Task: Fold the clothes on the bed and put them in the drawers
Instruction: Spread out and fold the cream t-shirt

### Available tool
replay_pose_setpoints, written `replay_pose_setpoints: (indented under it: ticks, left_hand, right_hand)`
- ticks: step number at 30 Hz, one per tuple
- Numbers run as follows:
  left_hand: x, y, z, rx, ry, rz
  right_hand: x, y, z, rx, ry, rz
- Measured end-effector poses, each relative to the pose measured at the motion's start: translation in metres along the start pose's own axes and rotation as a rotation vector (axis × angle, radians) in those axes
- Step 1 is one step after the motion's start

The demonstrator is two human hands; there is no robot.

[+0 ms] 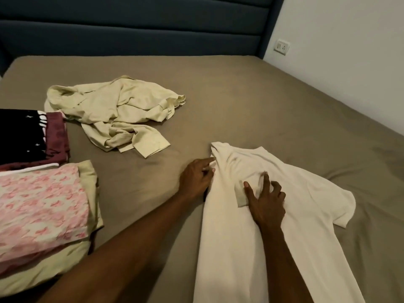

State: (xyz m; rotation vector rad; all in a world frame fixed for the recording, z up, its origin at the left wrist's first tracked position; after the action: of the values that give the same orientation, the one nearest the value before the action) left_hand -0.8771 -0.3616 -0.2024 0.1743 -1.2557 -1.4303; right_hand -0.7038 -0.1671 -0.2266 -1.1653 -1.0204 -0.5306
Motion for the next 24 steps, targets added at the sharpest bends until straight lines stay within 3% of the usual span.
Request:
replay_pose_setpoints:
  ticks: [5, 11, 15, 20, 24]
  left_hand:
    - [-0.016, -0.041, 0.059, 0.251, 0.059, 0.162]
    - [-0.045, -0.072, 0.136, 0.151, -0.079, -0.077]
    - [-0.054, -0.075, 0.166, 0.067, -0.194, -0.072]
    - [-0.051, -0.064, 0.194, -0.109, -0.22, 0.178]
    - [-0.068, -0.072, 0.184, -0.111, -0.38, 0.476]
  right_hand:
    - [-0.003, -0.004, 0.023, -0.093, 0.023, 0.007]
    - [-0.006, -0.001, 0.018, -0.024, 0.121, 0.011]
    - [-0.004, 0.0, 0.014, 0.052, 0.168, 0.13]
    - [-0.012, -0.001, 0.013, 0.117, 0.153, 0.032]
    - [-0.018, 0.003, 0.019, 0.099, 0.145, 0.01]
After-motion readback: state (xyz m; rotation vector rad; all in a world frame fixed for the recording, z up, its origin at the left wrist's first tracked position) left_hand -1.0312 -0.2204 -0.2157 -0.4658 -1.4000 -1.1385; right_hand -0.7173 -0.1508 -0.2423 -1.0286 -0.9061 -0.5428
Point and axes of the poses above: each hand's wrist, its own z-axis towards the middle knuckle, its own x-axis out of the back of the hand, y = z × x, the point moved 6 cm from there along z, towards the middle knuckle, and after that the axes turned 15 degrees about -x, right-handed, at the moved point
